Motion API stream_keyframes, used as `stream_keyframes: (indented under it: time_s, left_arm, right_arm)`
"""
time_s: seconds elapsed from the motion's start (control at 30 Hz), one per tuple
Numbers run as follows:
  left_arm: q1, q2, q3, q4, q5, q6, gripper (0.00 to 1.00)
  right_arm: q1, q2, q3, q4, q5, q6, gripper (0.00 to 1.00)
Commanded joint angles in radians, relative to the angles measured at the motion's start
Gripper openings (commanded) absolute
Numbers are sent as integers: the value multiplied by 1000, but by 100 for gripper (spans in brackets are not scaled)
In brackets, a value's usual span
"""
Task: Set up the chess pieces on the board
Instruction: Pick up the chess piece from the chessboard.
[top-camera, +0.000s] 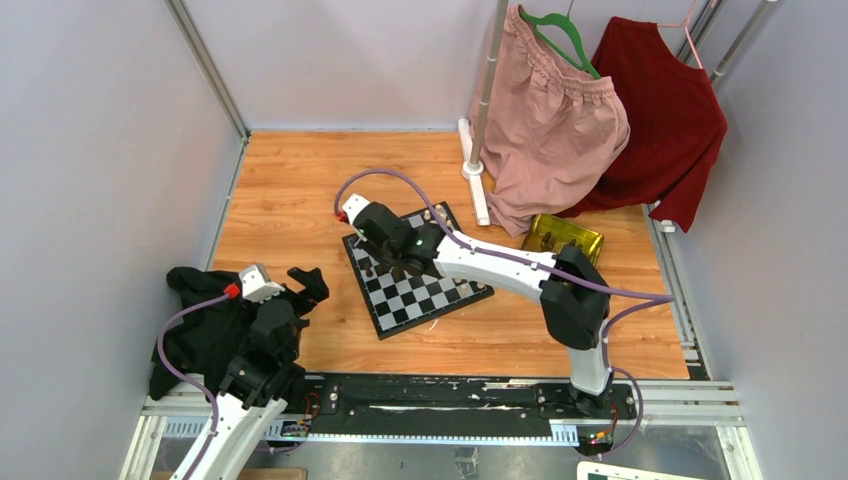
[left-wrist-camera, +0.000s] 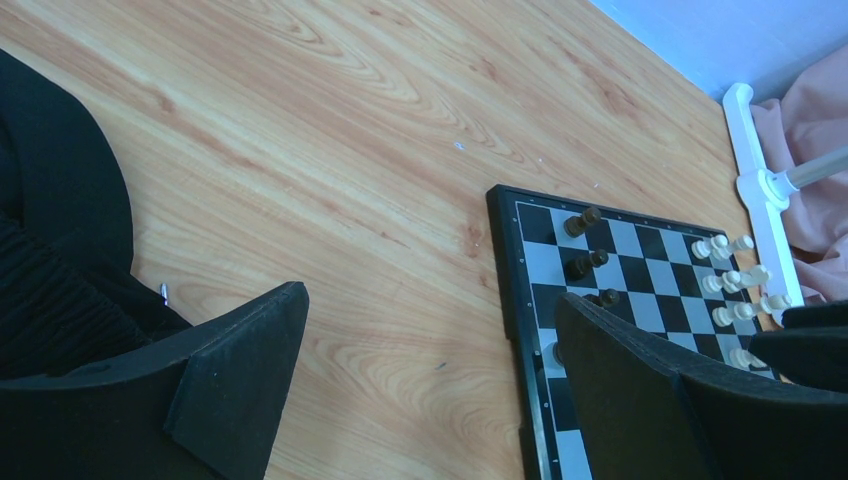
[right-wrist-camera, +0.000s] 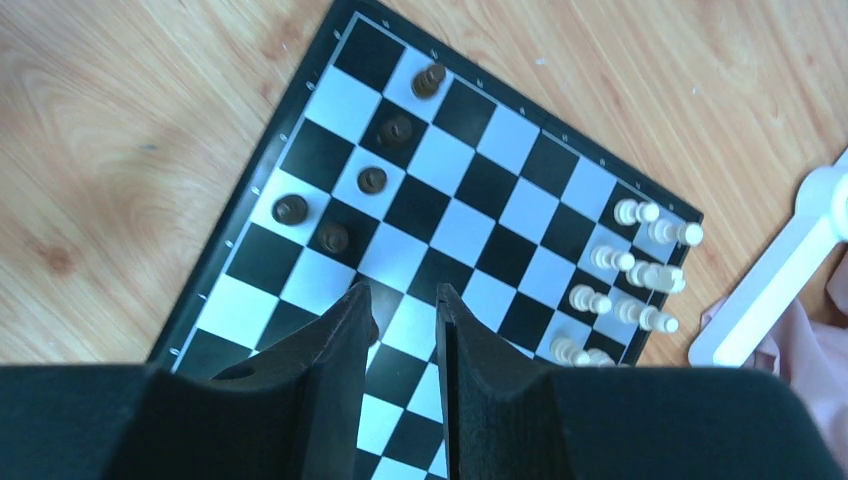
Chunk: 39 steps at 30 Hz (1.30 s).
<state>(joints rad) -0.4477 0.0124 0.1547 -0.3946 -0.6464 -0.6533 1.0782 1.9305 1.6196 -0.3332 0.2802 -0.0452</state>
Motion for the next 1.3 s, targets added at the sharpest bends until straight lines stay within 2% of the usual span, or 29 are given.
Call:
stream_keyframes:
  time_s: [0.0, 0.3, 0.83, 1.0, 1.27]
  left_arm:
    - [-6, -23, -14, 18, 1, 13, 100]
    - [-6, -22, -15, 18, 1, 15, 100]
    - [-6, -20, -14, 25, 4, 15, 100]
    - [-6, -20, -13, 25, 5, 17, 100]
    - [-6, -20, -13, 25, 5, 16, 100]
  right_arm:
    - [-22, -45, -78, 14, 46, 38, 34]
    - [-26, -71, -153, 37, 1, 92, 34]
    - [-26, -74, -166, 45, -62, 107, 35]
    - [-25, -64, -167, 46, -86, 110, 42]
    - [-26, -49, -166, 45, -88, 112, 43]
